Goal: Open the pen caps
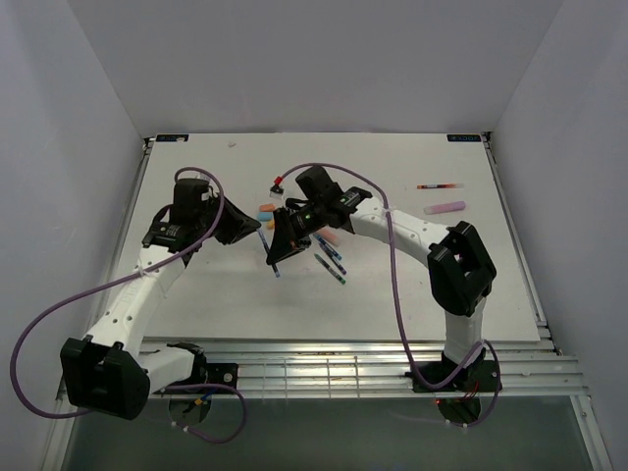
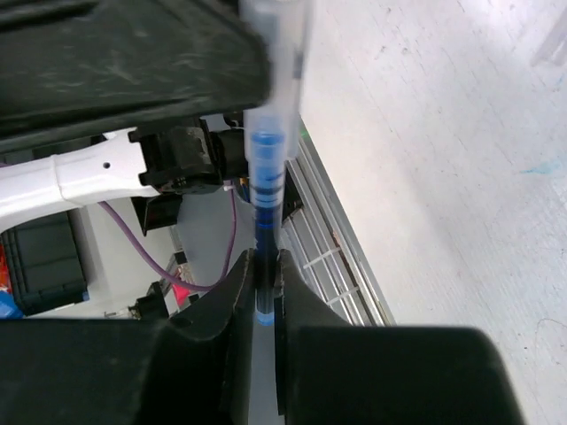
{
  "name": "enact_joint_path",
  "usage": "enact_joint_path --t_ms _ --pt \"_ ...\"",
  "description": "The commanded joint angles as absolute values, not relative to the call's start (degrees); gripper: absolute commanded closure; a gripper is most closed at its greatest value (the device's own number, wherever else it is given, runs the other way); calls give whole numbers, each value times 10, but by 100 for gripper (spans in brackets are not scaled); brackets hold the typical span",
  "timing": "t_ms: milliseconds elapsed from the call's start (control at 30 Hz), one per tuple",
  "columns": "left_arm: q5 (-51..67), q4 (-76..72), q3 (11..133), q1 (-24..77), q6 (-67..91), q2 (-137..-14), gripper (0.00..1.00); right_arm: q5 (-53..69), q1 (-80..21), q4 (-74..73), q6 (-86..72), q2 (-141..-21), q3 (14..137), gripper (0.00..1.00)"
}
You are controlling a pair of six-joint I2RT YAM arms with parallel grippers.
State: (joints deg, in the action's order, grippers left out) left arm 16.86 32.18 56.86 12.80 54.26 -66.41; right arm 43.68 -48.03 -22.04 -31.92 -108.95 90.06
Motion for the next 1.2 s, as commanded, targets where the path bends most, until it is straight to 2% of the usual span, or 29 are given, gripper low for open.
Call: enact_joint_path --t_ms 0,367,533,633,867,900,1167 --pt "132 317 584 132 563 -651 100 454 -493 -205 -324 -1078 883 92" --pt "27 294 625 128 552 -709 100 471 -512 -218 -323 -975 720 92" --pt "16 283 642 109 529 -742 100 446 -517 -243 -294 -946 694 92" --pt "31 284 644 108 512 -755 100 397 -509 -277 -256 -954 713 92" --pt "85 310 570 108 501 -740 100 141 -487 -464 -100 -1056 830 92" --pt "98 311 557 109 508 -737 100 95 -483 -470 -90 -1081 838 92" --pt "116 302 475 109 527 -740 100 -26 -470 -475 -40 -1154 869 92"
